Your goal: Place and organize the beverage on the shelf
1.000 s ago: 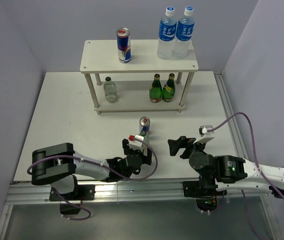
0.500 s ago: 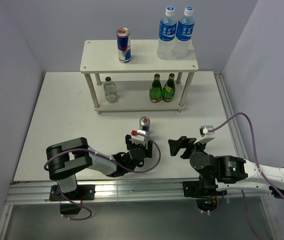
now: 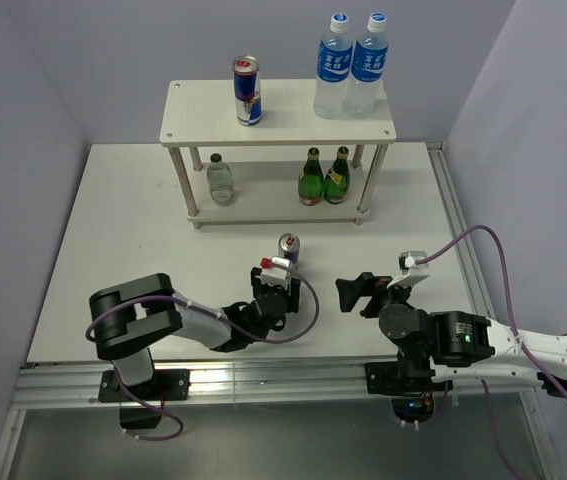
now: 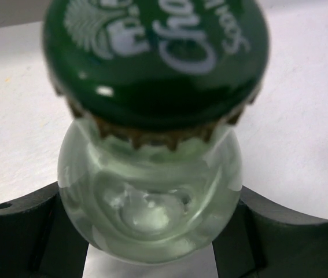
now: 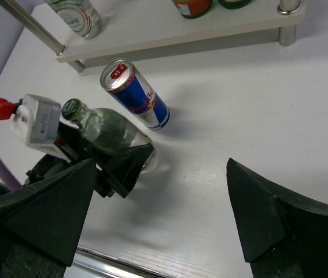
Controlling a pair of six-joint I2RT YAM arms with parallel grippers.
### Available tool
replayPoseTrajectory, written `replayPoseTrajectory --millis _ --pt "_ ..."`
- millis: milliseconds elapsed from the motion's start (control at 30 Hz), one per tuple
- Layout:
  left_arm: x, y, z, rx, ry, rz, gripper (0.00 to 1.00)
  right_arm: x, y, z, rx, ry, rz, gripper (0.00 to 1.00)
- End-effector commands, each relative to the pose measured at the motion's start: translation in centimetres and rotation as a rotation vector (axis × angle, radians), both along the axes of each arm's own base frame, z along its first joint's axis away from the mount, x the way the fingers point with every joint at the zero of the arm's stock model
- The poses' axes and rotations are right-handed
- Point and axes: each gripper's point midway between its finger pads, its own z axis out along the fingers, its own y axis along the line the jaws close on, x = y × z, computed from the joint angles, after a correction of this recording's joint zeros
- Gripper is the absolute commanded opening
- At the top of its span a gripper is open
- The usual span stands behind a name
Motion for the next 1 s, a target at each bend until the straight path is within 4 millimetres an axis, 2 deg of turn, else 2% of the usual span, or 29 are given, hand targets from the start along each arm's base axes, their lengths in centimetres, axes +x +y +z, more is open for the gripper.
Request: replayPoseTrajectory --millis 0,33,67,100,133,233,267,367,400,467,500,600,633,667,767,833,867,967 --pt "-0.9 1.5 2.3 -0.072 -0.009 0.019 0.00 0.3 -0.3 0.4 0.020 -0.020 -0.032 1.00" --pt "-1.0 2.0 3.6 -0.100 -0.017 0.026 0.00 0.3 -0.3 0.4 0.021 -0.021 -0.034 1.00" --pt "-1.3 3.0 3.2 -0.073 -0.010 0.036 0.00 0.3 -0.3 0.4 0.021 -0.021 -0.034 1.00" --pt "-1.1 3.8 3.7 -0.069 -0.018 0.058 0.00 0.4 -0.3 0.4 0.021 -0.023 -0.036 1.00" --pt "-1.2 4.1 5.0 -0.086 -0.030 0.061 0.00 0.4 -0.3 0.4 0.021 -0.023 -0.035 1.00" --pt "-0.7 5.4 6.3 -0.058 -0.055 0.069 0.00 0.4 -0.2 0.4 0.020 -0.022 -0.033 1.00" --pt "-0.5 5.8 7.2 -0.080 -0.066 0.068 0.00 0.3 -0.2 0.4 0.019 -0.023 -0.031 1.00" --pt "1.5 7.1 8.7 -0.087 -0.090 0.090 0.00 0.3 -0.2 0.4 0.019 -0.023 -0.031 1.00" --pt "2.8 8.2 9.1 -0.077 -0.103 0.122 0.00 0.3 -0.2 0.4 0.019 -0.023 -0.031 1.00" --pt "4.2 8.4 10.3 -0.098 -0.121 0.121 0.00 0.3 -0.2 0.4 0.019 -0.023 -0.029 1.00" --pt "5.6 9.4 10.5 -0.090 -0.130 0.153 0.00 0.4 -0.2 0.4 0.019 -0.023 -0.031 1.00" --pt "8.5 9.9 12.1 -0.093 -0.161 0.181 0.00 0.3 -0.1 0.4 0.018 -0.024 -0.028 1.00" --pt "9.2 9.8 11.9 -0.080 -0.157 0.181 0.00 0.4 -0.2 0.4 0.016 -0.024 -0.031 1.00" --pt "10.6 9.7 13.3 -0.100 -0.174 0.188 0.00 0.4 -0.2 0.4 0.019 -0.023 -0.032 1.00" --pt "13.0 9.4 14.9 -0.089 -0.199 0.201 0.00 0.4 -0.2 0.5 0.022 -0.027 -0.032 1.00" --pt "14.0 8.9 15.1 -0.070 -0.204 0.191 0.00 0.4 -0.3 0.5 0.023 -0.027 -0.034 1.00" --pt "14.9 8.8 16.2 -0.073 -0.221 0.198 0.00 0.4 -0.3 0.5 0.025 -0.028 -0.032 1.00" --pt "17.2 8.3 16.8 -0.060 -0.228 0.202 0.00 0.3 -0.3 0.5 0.027 -0.028 -0.029 1.00"
